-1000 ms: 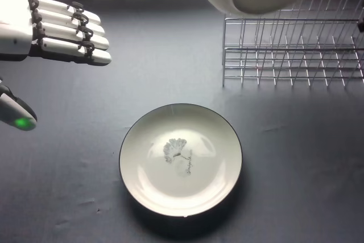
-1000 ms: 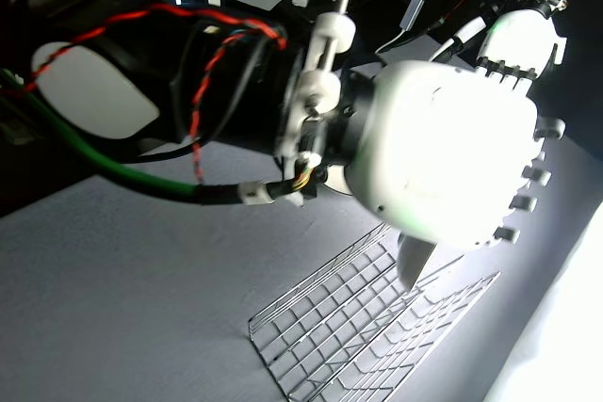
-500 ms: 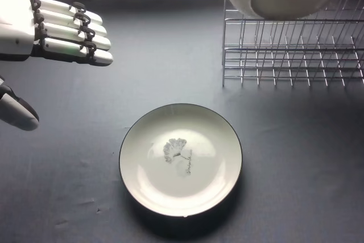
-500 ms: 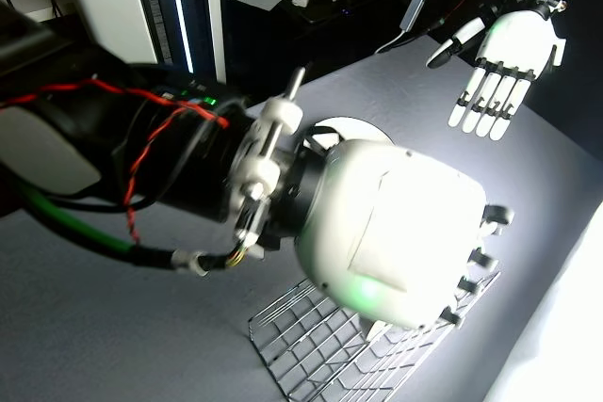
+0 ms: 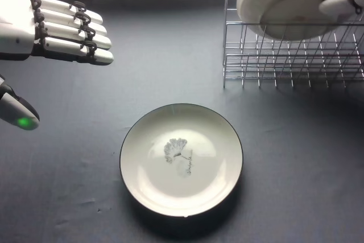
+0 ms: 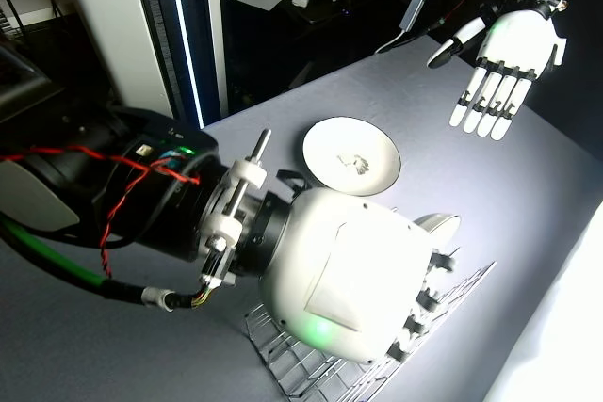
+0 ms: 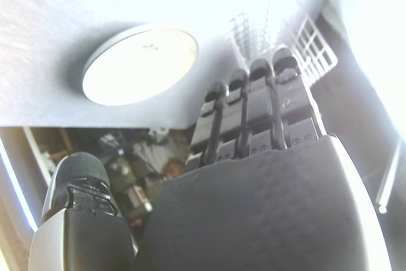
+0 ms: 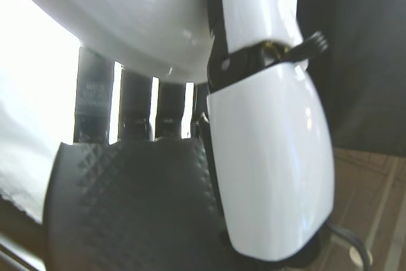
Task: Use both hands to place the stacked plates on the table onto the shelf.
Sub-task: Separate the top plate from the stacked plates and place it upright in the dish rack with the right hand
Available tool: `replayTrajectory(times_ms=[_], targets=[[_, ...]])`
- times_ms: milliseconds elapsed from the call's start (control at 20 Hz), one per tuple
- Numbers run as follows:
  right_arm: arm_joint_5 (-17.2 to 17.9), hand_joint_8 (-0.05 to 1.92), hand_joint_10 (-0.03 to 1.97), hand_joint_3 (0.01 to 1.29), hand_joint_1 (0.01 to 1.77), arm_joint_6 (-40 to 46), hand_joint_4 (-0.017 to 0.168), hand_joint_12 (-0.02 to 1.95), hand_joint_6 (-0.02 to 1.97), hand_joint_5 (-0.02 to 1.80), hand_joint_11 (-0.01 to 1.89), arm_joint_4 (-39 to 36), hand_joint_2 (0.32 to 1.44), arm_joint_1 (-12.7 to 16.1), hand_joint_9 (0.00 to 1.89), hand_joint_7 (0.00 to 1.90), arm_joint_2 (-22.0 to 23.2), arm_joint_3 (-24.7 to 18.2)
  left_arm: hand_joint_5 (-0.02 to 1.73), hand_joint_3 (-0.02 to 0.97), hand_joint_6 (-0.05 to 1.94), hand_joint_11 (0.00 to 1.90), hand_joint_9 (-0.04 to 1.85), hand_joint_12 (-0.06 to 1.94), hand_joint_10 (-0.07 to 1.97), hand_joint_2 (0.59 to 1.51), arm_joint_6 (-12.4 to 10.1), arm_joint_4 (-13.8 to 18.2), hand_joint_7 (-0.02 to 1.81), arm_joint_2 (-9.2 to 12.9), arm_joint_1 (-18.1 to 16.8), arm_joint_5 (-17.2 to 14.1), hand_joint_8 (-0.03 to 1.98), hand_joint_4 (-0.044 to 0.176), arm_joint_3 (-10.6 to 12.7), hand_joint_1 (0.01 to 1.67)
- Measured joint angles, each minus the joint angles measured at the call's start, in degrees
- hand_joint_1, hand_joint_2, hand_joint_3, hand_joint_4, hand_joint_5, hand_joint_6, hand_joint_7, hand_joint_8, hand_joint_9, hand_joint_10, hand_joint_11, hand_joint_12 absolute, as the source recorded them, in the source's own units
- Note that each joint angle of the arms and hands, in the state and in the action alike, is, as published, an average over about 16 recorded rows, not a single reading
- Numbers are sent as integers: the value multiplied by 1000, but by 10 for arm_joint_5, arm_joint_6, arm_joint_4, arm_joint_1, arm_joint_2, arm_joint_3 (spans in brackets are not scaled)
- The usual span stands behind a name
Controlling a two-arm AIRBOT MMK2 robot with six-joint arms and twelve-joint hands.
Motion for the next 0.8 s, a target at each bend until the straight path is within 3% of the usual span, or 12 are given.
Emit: replayTrajectory(times_ms=[400,800], targets=[[24,925,1101,11,1368,0,-8,1294,1049,872,947,-10,981,-43,1012,975,1,14,22,22,16,20,20,11,8,1051,0,-1,21,0,1,1,15,1,-3,13],[43,900,1085,11,1364,2,-8,1283,1050,871,953,-17,982,-60,1019,991,1,17,22,21,15,20,21,11,7,1052,0,-3,20,0,5,2,15,1,-5,13]])
